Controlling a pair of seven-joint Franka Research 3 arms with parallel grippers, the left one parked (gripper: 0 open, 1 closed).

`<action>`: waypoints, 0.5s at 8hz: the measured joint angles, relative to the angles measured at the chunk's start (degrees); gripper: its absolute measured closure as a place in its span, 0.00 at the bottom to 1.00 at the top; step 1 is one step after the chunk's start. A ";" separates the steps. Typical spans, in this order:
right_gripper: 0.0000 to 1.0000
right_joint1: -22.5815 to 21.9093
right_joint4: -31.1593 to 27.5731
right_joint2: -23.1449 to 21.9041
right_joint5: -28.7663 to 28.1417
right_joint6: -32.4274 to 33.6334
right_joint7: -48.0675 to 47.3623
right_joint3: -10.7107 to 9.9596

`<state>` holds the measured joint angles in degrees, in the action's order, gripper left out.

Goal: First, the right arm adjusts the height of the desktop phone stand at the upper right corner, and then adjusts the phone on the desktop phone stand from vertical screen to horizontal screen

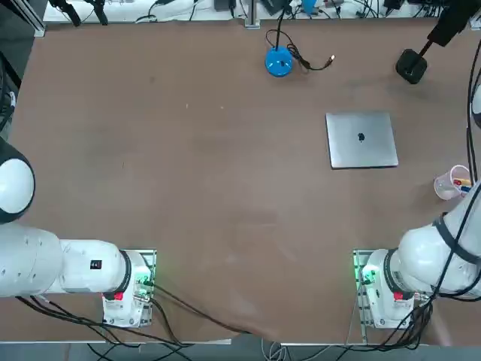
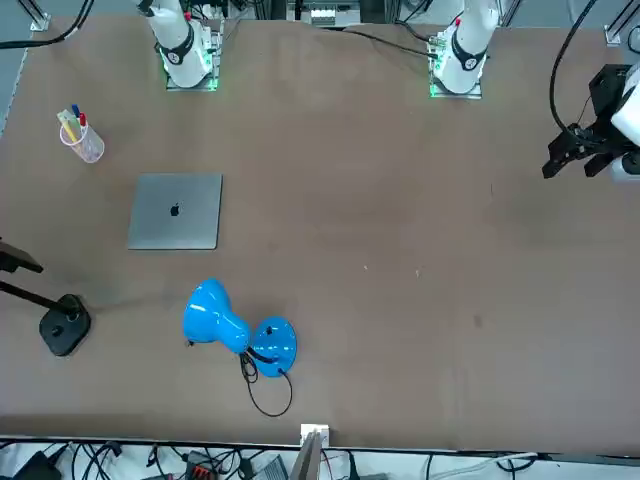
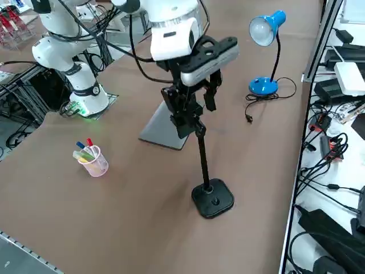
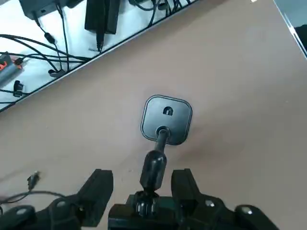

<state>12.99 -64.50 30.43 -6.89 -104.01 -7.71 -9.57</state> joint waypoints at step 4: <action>0.30 0.00 -0.10 1.22 0.00 0.00 -0.77 0.00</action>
<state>12.99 -64.60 31.64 -6.89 -104.01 -8.48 -9.57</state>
